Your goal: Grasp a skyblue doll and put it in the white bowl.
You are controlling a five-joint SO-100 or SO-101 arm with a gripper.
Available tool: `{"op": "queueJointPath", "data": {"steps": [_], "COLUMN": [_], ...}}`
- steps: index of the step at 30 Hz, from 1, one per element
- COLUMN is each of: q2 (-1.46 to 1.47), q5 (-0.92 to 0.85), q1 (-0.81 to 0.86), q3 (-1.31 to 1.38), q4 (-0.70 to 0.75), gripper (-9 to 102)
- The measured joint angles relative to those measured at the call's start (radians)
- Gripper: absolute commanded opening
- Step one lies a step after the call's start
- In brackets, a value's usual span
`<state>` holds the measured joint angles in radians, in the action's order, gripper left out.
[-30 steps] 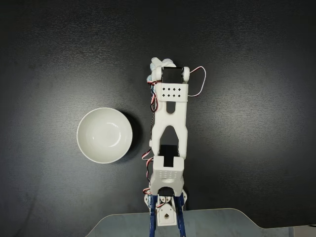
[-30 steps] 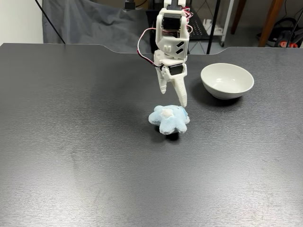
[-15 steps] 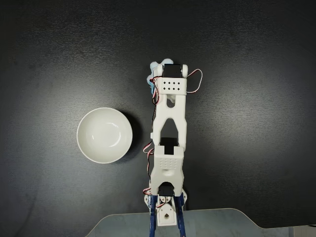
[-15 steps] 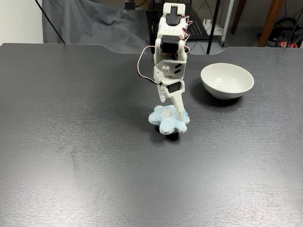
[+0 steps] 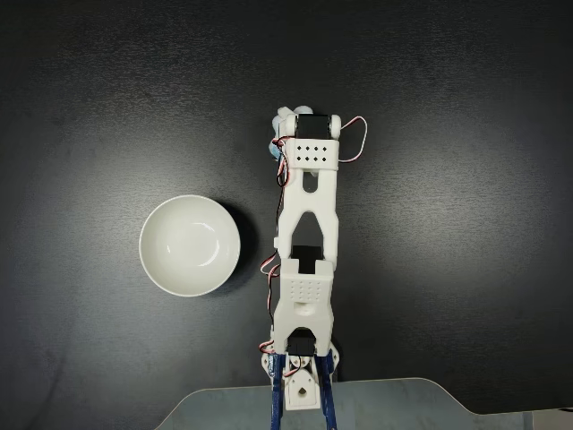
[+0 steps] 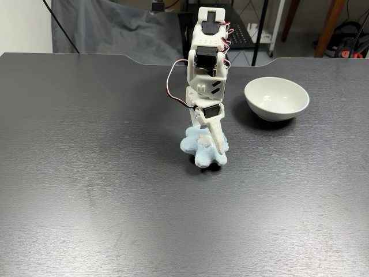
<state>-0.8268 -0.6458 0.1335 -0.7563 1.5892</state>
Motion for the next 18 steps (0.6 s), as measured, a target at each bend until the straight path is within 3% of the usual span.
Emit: {"op": "queueJointPath", "data": {"steps": [18], "q2": [0.112], "q5": [0.000], "q1": [-0.006], "q3": [0.014], "q4": [-0.084], "gripper": [53]}}
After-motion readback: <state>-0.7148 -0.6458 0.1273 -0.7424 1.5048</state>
